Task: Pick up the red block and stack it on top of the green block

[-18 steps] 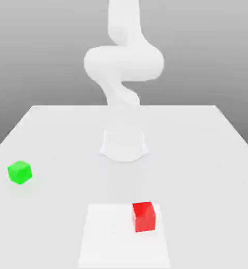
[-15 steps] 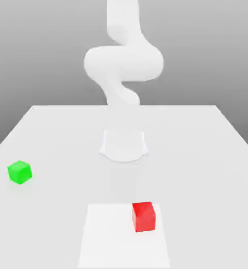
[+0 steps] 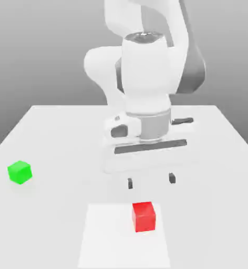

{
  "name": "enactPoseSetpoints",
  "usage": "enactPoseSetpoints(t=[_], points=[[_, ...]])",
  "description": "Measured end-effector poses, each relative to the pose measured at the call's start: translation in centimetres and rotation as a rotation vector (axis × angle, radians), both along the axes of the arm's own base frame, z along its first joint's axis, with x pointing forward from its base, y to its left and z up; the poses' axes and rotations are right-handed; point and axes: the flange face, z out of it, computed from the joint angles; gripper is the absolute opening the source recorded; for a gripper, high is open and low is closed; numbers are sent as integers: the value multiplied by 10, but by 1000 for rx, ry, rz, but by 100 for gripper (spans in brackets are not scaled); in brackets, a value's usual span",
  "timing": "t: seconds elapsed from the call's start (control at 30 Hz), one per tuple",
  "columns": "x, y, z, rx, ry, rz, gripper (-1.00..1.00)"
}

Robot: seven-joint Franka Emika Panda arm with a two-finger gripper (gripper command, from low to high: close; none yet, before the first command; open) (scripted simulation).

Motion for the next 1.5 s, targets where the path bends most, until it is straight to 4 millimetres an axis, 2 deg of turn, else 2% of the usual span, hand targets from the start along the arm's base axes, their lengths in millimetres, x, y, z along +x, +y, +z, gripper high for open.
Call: enactPoseSetpoints(t=[0.07, 0.33, 0.37, 0.6, 0.9, 0.97, 1.03, 1.07, 1.17, 1.23, 1.37, 1.5], points=[[-8, 0, -22, -19, 24, 10, 0], [-11, -1, -81, -25, 33, 11, 0], [-12, -1, -86, -25, 35, 10, -100], [-12, -1, -86, -25, 34, 11, -100], [-12, -1, -27, -25, 34, 11, -100], [-10, -10, -16, -26, 29, 66, -100], [-8, -76, -6, -28, 23, 10, -100], [-10, -100, -2, -30, 20, 15, -100], [-21, -159, 10, -35, 14, 61, -100], [-36, -200, 16, -39, 12, 84, -100], [-83, -279, 23, -43, 15, 114, -100], [-148, -343, 23, -39, 25, 143, -100]])
